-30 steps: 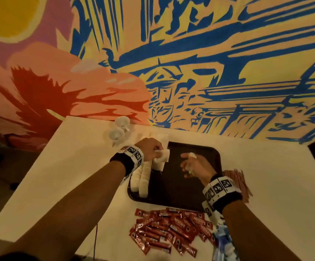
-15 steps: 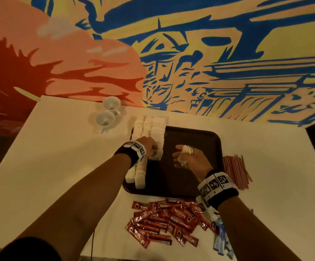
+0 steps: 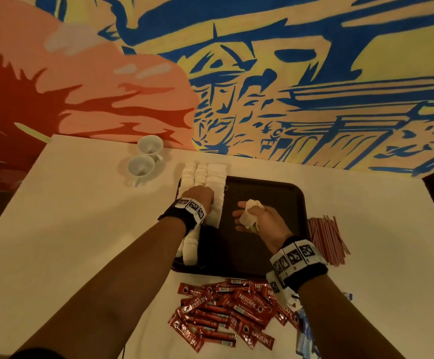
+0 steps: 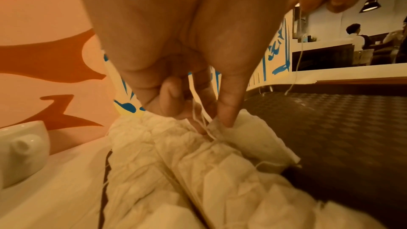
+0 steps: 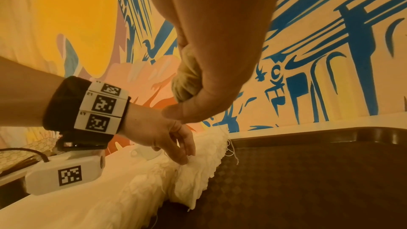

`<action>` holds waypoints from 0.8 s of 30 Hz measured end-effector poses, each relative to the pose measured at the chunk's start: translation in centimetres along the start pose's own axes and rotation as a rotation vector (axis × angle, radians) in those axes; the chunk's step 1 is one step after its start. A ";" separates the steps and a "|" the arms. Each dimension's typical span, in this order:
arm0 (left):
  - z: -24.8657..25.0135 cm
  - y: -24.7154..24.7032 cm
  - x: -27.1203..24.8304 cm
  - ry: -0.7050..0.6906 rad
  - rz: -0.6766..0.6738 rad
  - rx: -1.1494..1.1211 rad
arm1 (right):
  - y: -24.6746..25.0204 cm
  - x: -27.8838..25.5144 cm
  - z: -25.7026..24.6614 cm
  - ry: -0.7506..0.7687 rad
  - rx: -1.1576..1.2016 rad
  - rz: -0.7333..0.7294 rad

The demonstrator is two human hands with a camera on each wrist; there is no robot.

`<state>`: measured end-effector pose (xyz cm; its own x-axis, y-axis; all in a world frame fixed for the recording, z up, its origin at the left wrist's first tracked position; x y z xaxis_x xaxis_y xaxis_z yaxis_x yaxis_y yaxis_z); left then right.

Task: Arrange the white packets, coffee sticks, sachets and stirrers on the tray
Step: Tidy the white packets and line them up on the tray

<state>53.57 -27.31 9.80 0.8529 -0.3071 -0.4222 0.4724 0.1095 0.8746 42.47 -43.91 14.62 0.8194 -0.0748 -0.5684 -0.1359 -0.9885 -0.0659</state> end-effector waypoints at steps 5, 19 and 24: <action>-0.2 1.8 -1.5 0.030 0.127 -0.069 | -0.3 -0.8 0.0 0.048 0.030 -0.036; 7.1 9.0 -18.3 -0.305 0.136 -0.701 | 1.5 -13.3 -2.2 0.374 -0.187 -0.006; 7.2 6.8 -23.6 -0.357 0.153 -0.842 | 1.0 -16.7 -0.6 0.462 -0.171 -0.034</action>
<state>35.03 -26.08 27.41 0.8662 -0.4904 -0.0959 0.4854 0.7803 0.3944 28.98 -43.76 24.53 0.9883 -0.0544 -0.1428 -0.0432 -0.9959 0.0800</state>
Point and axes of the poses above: each hand's wrist, its own x-axis towards the middle knuckle, its own y-axis out of the back of the hand, z = x × y, the point moved 4 cm from there along x, towards the middle knuckle, and after that the axes turned 3 degrees about y, right-handed, at the moved point
